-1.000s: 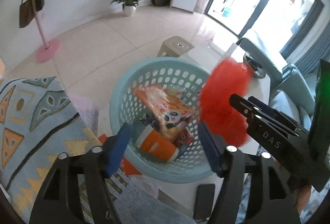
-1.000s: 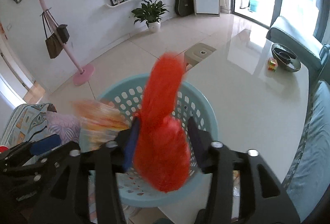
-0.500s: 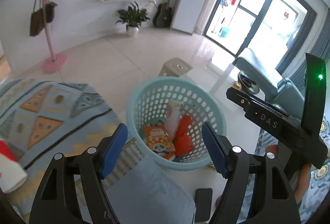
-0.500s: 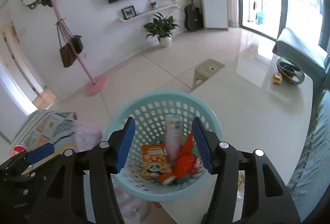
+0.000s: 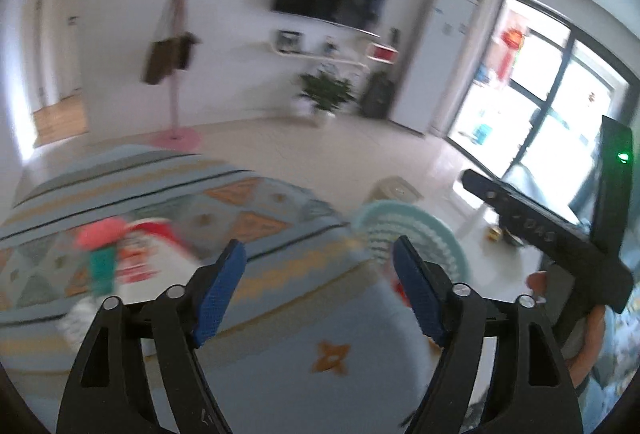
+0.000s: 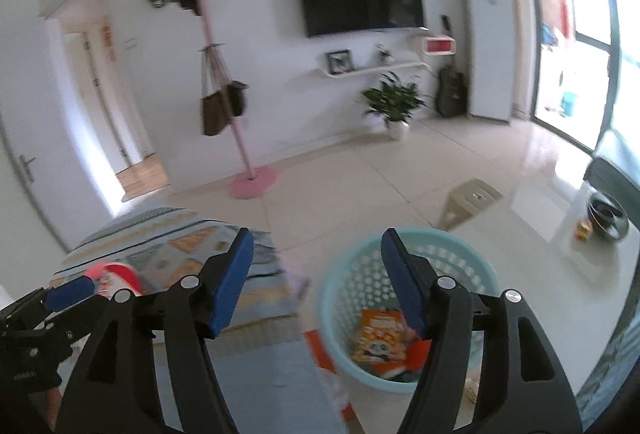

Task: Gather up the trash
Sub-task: 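Grasp the white polka-dot napkin with the left tool while the right tool grasps the red-and-white paper cup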

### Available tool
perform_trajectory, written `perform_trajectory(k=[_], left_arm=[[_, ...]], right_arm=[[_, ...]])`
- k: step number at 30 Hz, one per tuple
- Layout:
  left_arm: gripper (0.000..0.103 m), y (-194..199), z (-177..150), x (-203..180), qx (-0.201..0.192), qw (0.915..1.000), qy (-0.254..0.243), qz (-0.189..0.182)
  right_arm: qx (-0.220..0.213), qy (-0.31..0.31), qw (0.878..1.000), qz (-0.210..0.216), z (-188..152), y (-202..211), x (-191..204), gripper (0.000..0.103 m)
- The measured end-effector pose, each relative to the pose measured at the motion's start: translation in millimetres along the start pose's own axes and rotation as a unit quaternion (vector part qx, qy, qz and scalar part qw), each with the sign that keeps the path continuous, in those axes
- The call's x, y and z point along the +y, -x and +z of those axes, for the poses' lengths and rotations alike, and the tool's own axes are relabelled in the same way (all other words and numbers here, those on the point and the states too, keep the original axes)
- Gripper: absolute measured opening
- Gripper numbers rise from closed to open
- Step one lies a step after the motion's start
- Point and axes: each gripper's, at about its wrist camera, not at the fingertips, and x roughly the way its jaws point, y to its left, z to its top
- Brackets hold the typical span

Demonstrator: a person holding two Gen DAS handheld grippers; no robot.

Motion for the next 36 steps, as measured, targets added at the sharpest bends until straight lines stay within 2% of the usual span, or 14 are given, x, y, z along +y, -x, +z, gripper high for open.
perform_trajectory(k=[4,9,12,16,25,27,34,36], left_arm=[[0.076,28,-11,39,-0.016,0.9979,0.028,0.057],[0.078,49,-28,79,-0.017,0.9911,0.057,0.119],[0.079,48,-40,97,-0.003,0.9881,0.07,0.137],[0.079,35,-56,115,0.021,0.9862,0.088,0.139],[0.076,-5,-74,127,0.076,0.9732,0.086,0.2],[0.077,-5,-76,132,0.08,0.9725,0.093,0.198],[0.073,-3,-78,134,0.08,0.9727,0.076,0.204],[0.066,-2,-77,135,0.082,0.9713,0.072,0.211]], right_arm=[[-0.004,0.031,0.999,0.028,3,-3,41,0.064],[0.005,0.063,0.996,0.059,-2,-15,88,0.064],[0.02,0.077,0.993,0.085,-6,-26,116,0.064],[0.044,0.081,0.989,0.118,-13,-43,140,0.064],[0.113,0.106,0.972,0.175,-36,-91,194,0.064],[0.125,0.118,0.968,0.183,-42,-104,208,0.064],[0.16,0.099,0.96,0.205,-58,-133,214,0.064],[0.172,0.09,0.96,0.204,-61,-143,214,0.064]])
